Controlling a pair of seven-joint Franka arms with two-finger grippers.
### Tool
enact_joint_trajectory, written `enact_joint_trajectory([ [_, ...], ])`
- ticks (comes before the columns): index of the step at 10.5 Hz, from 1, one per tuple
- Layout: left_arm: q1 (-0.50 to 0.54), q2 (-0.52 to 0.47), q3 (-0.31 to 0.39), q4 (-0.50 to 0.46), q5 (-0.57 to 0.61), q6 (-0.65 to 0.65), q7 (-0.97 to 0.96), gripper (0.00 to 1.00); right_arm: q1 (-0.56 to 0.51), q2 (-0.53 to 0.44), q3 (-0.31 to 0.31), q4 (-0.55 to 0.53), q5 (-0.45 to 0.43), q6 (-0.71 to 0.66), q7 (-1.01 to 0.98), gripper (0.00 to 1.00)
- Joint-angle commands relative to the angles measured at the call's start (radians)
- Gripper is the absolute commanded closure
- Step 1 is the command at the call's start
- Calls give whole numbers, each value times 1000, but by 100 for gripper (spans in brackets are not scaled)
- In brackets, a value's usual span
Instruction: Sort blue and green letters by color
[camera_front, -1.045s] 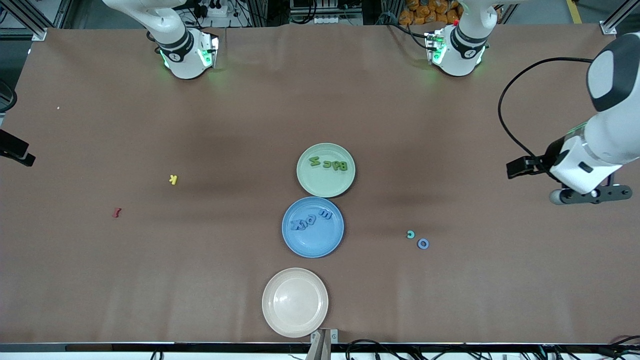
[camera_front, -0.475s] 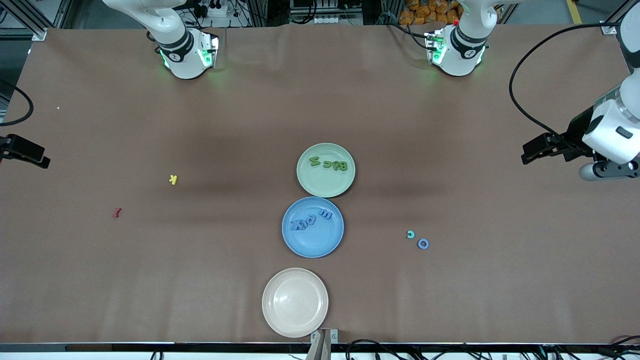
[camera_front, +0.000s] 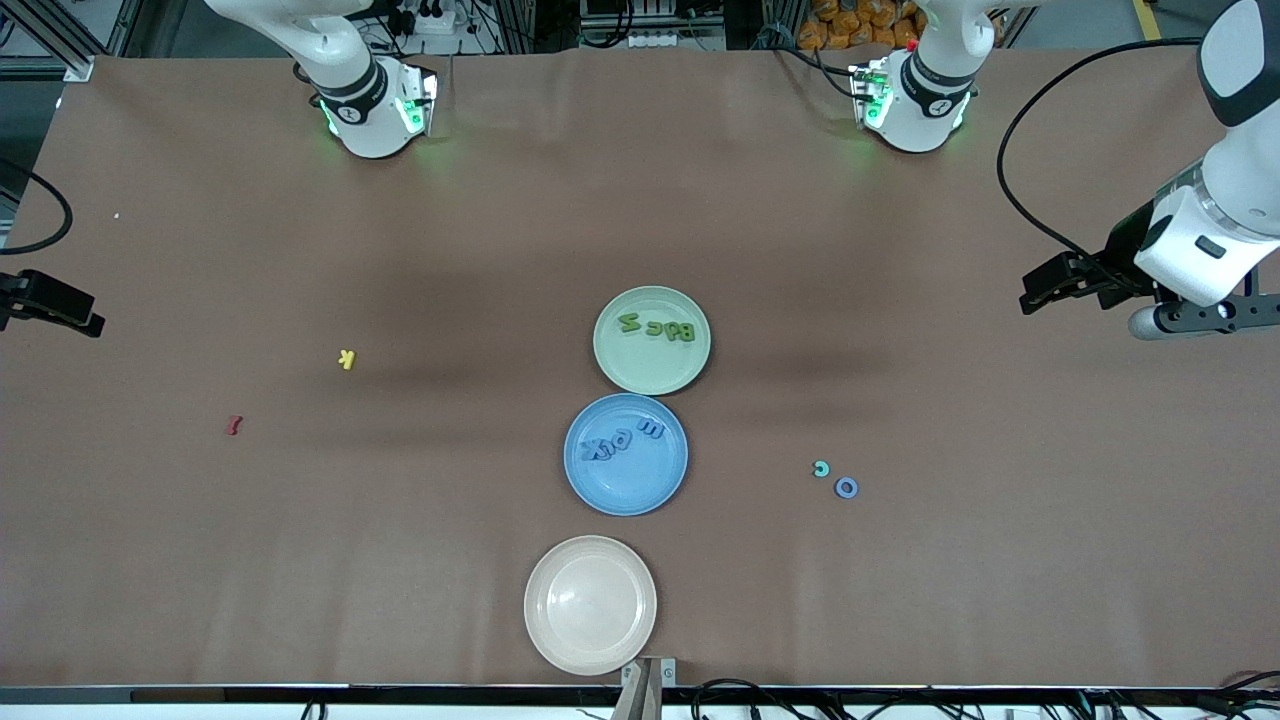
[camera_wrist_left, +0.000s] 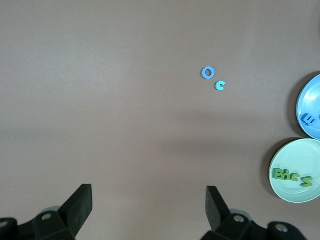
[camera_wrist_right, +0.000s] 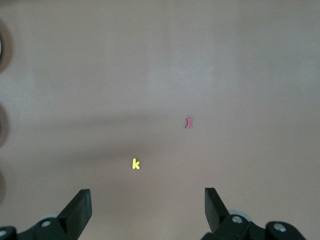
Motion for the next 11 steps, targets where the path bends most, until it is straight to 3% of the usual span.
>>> enact_joint_trajectory([
  [1, 17, -27, 2, 45, -23, 10, 45, 0, -8, -12, 14, 0, -17, -5, 14, 0],
  [3, 14, -16, 18, 104, -14, -52, 46, 0, -8, -15, 14, 0, -15, -7, 14, 0],
  [6, -41, -48, 44, 109, 12, -76, 84, 0, -10, -17, 14, 0, -12, -7, 14, 0],
  [8, -134, -62, 136, 110, 6, -80, 92, 0, -10, -21, 16, 0, -11, -7, 14, 0],
  [11, -123, -57, 141, 135, 3, -128, 182, 0, -11, -41, 16, -5, -9, -7, 14, 0],
])
